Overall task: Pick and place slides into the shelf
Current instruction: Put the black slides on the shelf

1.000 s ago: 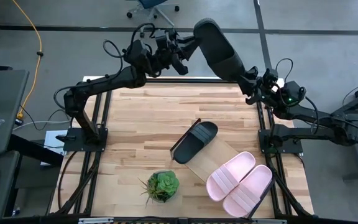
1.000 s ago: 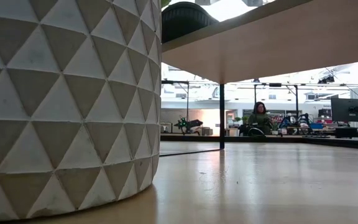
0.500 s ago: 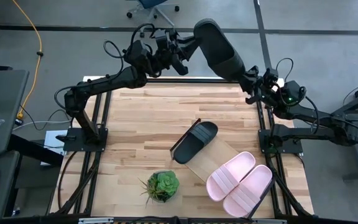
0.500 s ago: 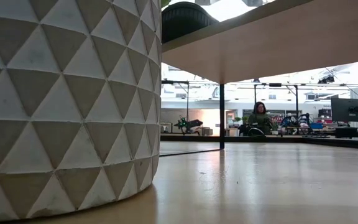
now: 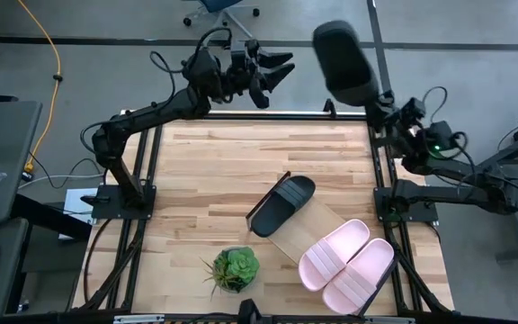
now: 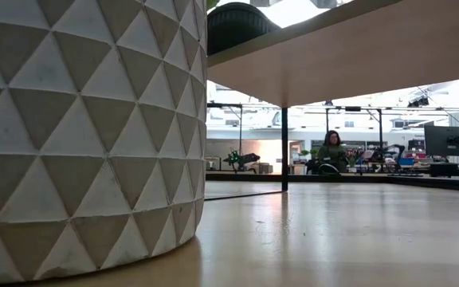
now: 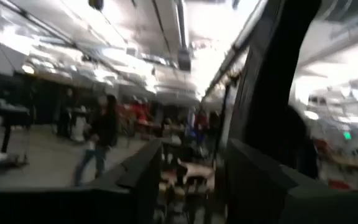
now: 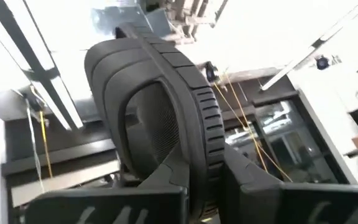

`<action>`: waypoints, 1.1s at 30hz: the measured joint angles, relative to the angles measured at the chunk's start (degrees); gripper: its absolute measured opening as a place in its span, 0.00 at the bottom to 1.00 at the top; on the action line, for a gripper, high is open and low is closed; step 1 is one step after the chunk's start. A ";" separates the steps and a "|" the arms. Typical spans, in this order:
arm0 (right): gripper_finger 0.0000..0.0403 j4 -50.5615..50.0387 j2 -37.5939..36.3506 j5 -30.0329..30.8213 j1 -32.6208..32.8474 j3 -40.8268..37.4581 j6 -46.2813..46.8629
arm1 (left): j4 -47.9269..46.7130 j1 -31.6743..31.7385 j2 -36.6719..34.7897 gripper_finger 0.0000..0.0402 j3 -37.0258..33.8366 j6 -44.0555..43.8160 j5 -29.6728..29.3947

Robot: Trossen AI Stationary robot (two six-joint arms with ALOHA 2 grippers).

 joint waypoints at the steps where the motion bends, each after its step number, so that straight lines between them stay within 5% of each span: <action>1: 0.04 -0.68 -0.83 0.20 -0.01 0.02 0.00 | -1.15 0.88 -0.10 0.44 0.00 0.00 1.78; 10: 0.04 -26.49 -14.40 6.07 -0.06 0.17 3.20 | -3.47 6.54 -0.33 0.49 0.00 -2.95 18.97; 14: 0.03 -45.42 -17.81 6.52 -0.06 5.74 7.41 | -3.50 7.67 -0.34 0.49 0.00 -3.56 24.90; 22: 0.03 -79.50 -13.20 3.89 -0.06 23.26 12.69 | -3.46 8.22 -1.26 0.49 -0.02 -4.96 31.00; 33: 0.03 -98.19 -4.83 -11.52 -0.06 29.11 18.60 | -3.52 7.78 -3.59 0.49 -0.02 -6.28 37.80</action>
